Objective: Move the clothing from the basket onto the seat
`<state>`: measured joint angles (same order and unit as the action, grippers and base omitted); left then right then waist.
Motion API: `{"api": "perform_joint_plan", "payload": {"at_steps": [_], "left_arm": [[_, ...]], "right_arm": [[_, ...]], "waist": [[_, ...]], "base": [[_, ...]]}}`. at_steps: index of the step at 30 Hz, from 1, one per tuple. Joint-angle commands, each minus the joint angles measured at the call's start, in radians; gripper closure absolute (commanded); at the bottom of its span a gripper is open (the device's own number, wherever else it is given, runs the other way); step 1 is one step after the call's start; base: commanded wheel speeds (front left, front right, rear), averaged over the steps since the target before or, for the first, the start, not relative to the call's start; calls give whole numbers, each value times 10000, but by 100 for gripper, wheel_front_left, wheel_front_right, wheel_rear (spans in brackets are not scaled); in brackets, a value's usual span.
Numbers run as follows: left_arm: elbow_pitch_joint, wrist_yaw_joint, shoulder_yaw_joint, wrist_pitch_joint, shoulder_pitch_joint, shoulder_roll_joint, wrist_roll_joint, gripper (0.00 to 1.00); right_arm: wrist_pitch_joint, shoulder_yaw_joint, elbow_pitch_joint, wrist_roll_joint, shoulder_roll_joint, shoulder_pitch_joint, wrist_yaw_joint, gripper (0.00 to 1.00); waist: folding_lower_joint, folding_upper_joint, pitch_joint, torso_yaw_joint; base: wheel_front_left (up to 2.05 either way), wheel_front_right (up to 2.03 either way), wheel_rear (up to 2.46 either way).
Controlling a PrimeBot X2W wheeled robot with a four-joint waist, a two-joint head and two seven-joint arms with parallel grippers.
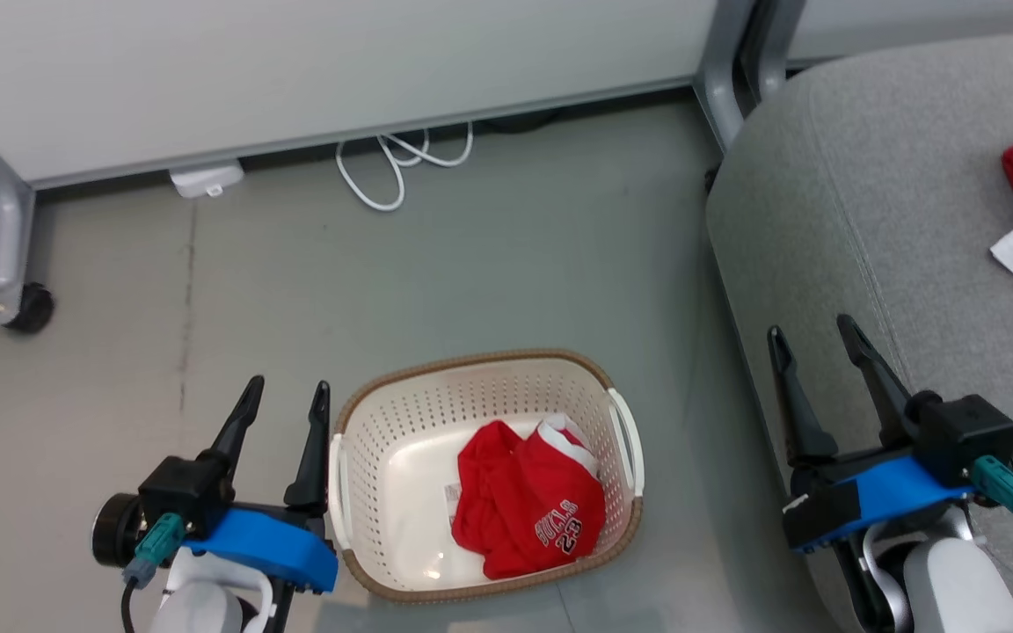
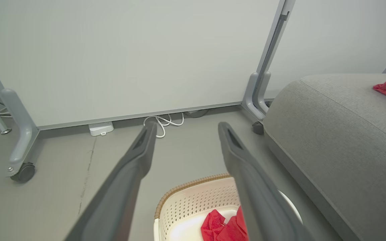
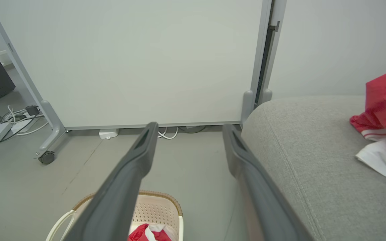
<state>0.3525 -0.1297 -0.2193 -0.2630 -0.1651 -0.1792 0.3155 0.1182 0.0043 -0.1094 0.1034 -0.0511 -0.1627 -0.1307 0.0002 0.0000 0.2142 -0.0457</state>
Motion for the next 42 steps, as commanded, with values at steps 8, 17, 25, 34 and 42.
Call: {"api": "perform_joint_plan", "payload": {"at_steps": [8,17,25,34,42], "left_arm": [[635,-5,-963,-27,-1594,-352,102,0],[1822,-6,-2415,-27,-3035,-691,311,0],[3050,-6,-3901,-27,-4220,-887,774,0],[4640,-6,-5247,-24,-5545,-709,1853,0],[6244,84,-5289,-24,-6540,-372,2308,0]], "right_arm": [[470,639,-236,107,13,-1370,-1,0],[1040,1130,-521,550,16,-2384,-1,0],[1307,1761,-531,908,14,-2975,-1,0],[1437,2265,-446,1151,15,-3338,-1,0],[1465,2588,-307,1202,13,-3360,-1,0]], "waist": [[-2,0,2750,-1580],[-2,0,4345,-2421],[-2,0,5490,-2771],[-2,0,6449,-2932],[-2,0,6929,-2949]], "base": [[0,0,0],[0,0,0],[0,0,0],[0,0,0],[0,0,0]]}}
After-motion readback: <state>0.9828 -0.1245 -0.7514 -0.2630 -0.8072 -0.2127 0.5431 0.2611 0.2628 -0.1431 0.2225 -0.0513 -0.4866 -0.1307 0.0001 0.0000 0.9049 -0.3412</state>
